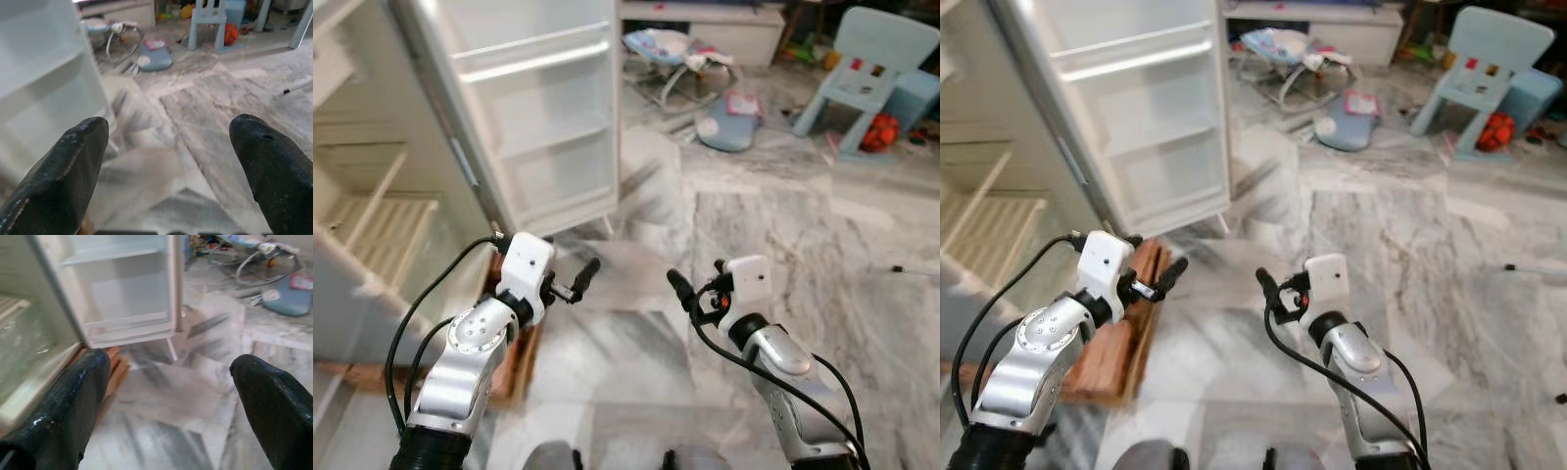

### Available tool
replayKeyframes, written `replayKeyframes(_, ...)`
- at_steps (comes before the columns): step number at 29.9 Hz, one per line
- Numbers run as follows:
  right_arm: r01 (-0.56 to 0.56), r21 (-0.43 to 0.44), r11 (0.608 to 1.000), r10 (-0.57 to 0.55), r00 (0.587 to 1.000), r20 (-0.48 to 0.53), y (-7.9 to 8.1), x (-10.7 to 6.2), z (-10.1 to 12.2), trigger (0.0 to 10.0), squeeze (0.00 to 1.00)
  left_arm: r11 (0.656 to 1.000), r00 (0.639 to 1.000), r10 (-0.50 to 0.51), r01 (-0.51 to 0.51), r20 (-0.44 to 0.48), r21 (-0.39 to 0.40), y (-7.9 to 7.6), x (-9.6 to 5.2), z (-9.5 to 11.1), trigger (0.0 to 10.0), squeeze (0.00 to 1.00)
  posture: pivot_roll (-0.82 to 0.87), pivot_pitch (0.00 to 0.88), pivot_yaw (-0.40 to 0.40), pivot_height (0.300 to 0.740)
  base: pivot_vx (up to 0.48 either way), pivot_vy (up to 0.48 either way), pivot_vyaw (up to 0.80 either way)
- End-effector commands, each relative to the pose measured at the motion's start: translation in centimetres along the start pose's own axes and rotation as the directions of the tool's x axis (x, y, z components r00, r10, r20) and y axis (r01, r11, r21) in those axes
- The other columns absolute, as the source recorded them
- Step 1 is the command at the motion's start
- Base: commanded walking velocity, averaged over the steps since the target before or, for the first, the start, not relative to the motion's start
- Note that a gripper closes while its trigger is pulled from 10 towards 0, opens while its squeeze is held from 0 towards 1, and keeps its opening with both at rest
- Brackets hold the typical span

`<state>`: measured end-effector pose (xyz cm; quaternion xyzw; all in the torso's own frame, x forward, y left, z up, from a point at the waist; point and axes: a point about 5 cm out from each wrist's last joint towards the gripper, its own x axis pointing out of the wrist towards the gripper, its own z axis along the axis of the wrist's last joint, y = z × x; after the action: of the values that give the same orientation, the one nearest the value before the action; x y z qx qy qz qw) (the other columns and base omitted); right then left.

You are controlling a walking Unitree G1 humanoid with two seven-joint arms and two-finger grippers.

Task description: Restocking fridge

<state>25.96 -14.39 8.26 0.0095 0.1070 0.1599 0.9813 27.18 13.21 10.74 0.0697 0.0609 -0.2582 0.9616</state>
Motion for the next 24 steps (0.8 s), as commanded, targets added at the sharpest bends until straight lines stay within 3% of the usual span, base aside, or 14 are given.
replayKeyframes(1, 0.018, -0.017, 1.000, -0.018, 1.000, 0.002, -0.4, 0.3, 0.0, 10.0, 0.00, 1.000, 1.000, 0.006, -0.006, 0.005, 0.026, -0.4, 0.1, 0.4, 10.0, 0.00, 0.12, 0.065, 0.016, 0.740, 0.435, 0.000, 0.00)
replayKeyframes(8, 0.093, -0.046, 0.995, -0.089, 0.992, 0.092, -1.0, 1.2, 2.4, 10.0, 0.00, 0.999, 1.000, 0.011, -0.011, -0.001, 0.035, -0.4, -0.5, 0.7, 10.0, 0.00, 0.09, 0.093, 0.039, 0.740, 0.432, 0.000, 0.00)
replayKeyframes(11, 0.143, -0.065, 0.988, -0.136, 0.985, 0.107, -1.3, 1.0, 2.5, 10.0, 0.00, 0.994, 0.998, 0.069, -0.068, -0.006, 0.086, -0.1, 0.0, 0.1, 10.0, 0.00, 0.06, 0.096, 0.032, 0.740, 0.385, -0.124, 0.00)
replayKeyframes(20, 0.216, 0.027, 0.976, -0.218, 0.971, 0.099, -1.1, 1.0, 1.5, 10.0, 0.00, 0.998, 0.999, 0.037, -0.038, 0.027, 0.047, -1.3, 1.3, 0.3, 10.0, 0.00, 0.02, 0.052, 0.031, 0.740, 0.257, -0.338, 0.00)
replayKeyframes(24, 0.231, 0.044, 0.972, -0.235, 0.965, 0.119, -1.1, 1.7, 2.1, 10.0, 0.00, 0.998, 0.997, 0.057, -0.057, 0.051, -0.008, -0.9, 1.5, 0.4, 10.0, 0.00, 0.01, 0.051, 0.035, 0.740, 0.000, 0.000, -0.73)
